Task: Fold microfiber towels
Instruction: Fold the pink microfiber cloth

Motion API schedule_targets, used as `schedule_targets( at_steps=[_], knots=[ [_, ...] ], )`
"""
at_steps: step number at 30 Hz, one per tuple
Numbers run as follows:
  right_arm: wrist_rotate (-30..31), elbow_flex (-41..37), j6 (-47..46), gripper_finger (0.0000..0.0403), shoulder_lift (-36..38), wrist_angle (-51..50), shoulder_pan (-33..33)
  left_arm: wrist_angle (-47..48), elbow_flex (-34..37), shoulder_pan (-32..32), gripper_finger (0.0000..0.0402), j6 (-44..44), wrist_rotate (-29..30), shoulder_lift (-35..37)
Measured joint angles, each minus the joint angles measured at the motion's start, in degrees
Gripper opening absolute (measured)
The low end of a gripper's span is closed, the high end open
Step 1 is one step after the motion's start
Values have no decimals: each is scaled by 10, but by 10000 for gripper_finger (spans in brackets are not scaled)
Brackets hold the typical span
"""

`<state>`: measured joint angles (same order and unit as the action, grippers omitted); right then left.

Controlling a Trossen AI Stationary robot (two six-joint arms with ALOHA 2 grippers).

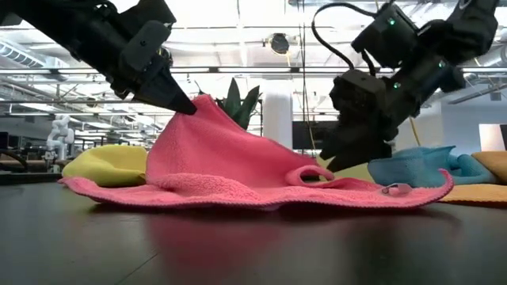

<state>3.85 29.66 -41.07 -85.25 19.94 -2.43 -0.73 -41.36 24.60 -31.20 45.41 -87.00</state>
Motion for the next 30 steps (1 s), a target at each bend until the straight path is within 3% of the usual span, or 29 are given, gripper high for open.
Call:
schedule_targets(
  at_steps=[6, 14, 20, 22, 26, 30],
  knots=[
    [-8, -4, -18, 165, -42, 26, 15, -10, 0, 0, 4, 9, 0, 0],
    [-24, -3, -2, 134, -93, 103, 17, -28, 0, 0, 20, 23, 0, 0],
    [-26, -3, 46, 42, -100, 113, 17, -30, 0, 0, 6, 27, 0, 0],
    [-25, -4, 73, 11, -83, 107, 14, -32, 0, 4, 11, 32, 0, 2],
    [10, -3, 96, 6, -9, 69, -2, -43, -5, 26, 13, 48, 1, 20],
    [55, -3, 105, 2, 100, -43, -28, -53, -12, 53, 5, 57, 5, 42]
  ],
)
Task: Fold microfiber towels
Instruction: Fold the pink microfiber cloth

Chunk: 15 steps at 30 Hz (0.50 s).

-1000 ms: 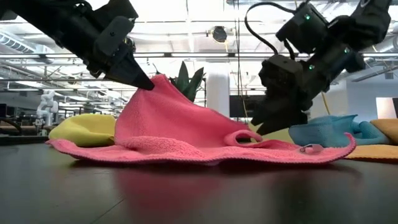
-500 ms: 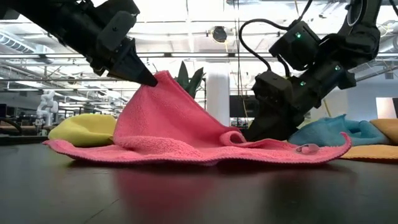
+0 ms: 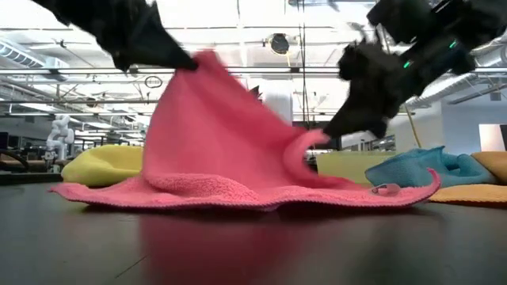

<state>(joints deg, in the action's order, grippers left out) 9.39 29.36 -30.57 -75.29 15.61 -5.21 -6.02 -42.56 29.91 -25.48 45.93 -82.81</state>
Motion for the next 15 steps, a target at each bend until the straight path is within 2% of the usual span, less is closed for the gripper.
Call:
schedule_targets(
  at_steps=[5, 7, 10, 11, 12, 15],
  knots=[
    [41, -1, -1, 1, 127, -110, -45, -24, 0, 23, 18, 0, 2, 13],
    [10, 0, 20, 1, 165, -105, -68, -31, 0, 30, 19, 4, 2, 12],
    [-87, 0, 58, 1, 207, -74, -99, -37, 0, 35, 9, 12, 3, 13],
    [-96, 0, 65, 1, 218, -70, -106, -31, 0, 35, 6, 13, 8, 13],
    [-78, 0, 69, 0, 227, -72, -111, -27, 0, 33, 4, 14, 18, 12],
    [91, 1, 73, 0, 233, -103, -112, -19, 0, 19, 10, 14, 65, 11]
  ],
)
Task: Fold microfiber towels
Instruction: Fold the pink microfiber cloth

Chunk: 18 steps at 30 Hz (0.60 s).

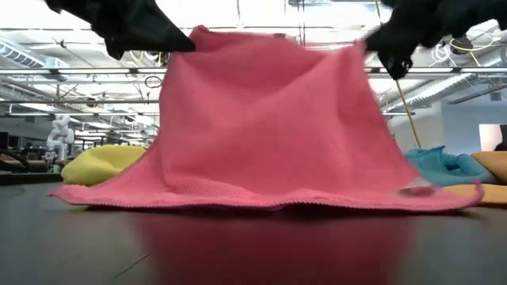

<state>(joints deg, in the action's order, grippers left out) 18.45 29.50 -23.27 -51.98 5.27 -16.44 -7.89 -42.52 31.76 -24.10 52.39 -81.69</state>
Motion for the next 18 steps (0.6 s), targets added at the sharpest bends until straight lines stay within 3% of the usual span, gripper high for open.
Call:
schedule_targets(
  at_steps=[2, 5, 14, 18],
  knots=[
    [55, -1, -1, 0, -15, -51, 15, 14, 0, -18, 14, 0, 12, -7],
    [70, -1, -22, 0, -62, -91, 48, 33, 4, -53, 8, -12, 22, -26],
    [58, -2, 72, 0, -213, 10, 80, 34, 43, -132, 18, -51, 32, -75],
    [118, 0, 107, 0, -223, 35, 82, 34, 56, -152, 8, -48, 29, -78]
  ],
)
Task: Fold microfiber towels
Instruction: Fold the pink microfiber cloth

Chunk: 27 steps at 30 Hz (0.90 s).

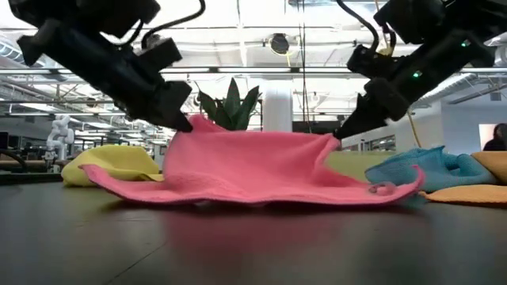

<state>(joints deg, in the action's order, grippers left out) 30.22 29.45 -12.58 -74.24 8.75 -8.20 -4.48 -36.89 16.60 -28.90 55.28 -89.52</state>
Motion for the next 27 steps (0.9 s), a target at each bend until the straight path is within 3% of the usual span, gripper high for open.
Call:
schedule_targets(
  at_steps=[3, 6, 11, 15, 21, 27],
  knots=[
    [42, 12, 22, 0, 7, -32, 1, -1, 3, -20, 15, 14, -64, 0],
    [37, 37, 40, 0, 8, -59, 3, 3, 4, -41, 47, 17, -151, 0],
    [-61, 60, 68, 0, 3, -107, 3, 24, 5, -70, 117, 29, -235, 3],
    [-108, 60, 72, 0, 3, -143, 0, 0, 5, -90, 157, 71, -268, 3],
    [-137, 60, 58, 0, 3, -191, -12, -74, 5, -138, 174, 150, -293, 3],
    [-155, 59, 58, 0, 3, -189, -25, -168, 4, -231, 175, 175, -439, -33]
  ],
)
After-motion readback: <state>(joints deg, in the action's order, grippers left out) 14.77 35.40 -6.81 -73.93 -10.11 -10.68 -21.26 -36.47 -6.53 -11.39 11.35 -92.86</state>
